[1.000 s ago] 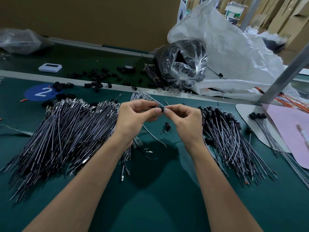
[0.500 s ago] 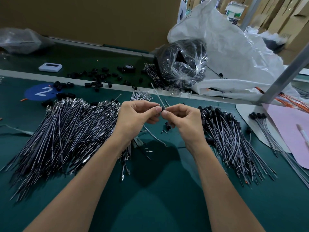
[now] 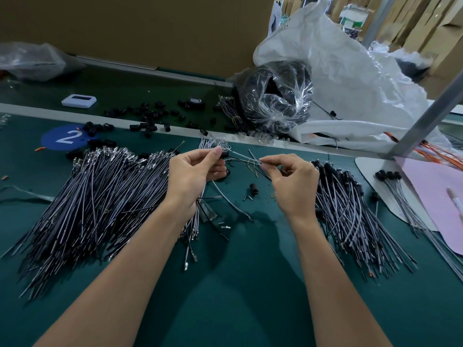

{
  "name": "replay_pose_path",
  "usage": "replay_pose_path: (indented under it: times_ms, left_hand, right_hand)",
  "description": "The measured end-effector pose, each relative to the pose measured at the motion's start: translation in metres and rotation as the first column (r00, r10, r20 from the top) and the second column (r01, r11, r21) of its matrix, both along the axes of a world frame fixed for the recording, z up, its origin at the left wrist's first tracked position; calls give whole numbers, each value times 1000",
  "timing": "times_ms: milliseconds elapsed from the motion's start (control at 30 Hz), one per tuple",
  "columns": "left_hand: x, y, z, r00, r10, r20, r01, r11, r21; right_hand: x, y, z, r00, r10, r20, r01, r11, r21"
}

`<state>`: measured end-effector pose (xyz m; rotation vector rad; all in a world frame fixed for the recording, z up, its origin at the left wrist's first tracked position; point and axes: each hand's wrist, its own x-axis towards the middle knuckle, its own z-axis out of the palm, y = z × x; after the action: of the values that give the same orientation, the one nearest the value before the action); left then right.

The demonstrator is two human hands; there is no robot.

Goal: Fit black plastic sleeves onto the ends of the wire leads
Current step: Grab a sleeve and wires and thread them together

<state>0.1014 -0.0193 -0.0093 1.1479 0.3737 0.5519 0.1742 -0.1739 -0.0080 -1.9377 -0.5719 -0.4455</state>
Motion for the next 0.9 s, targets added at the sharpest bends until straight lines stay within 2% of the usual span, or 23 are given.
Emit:
replay_pose_path:
  times_ms: [433,900]
  left_hand:
    - [1,2,-1,1000,18,-5,-18,1000,-10]
    - [1,2,-2,1000,-9,3,8,1000,23]
  right_hand:
    - [2,-1,0,996,-21,88,28,996,-85]
    - [5,-3,-3,993,-60,100,71,991,-115]
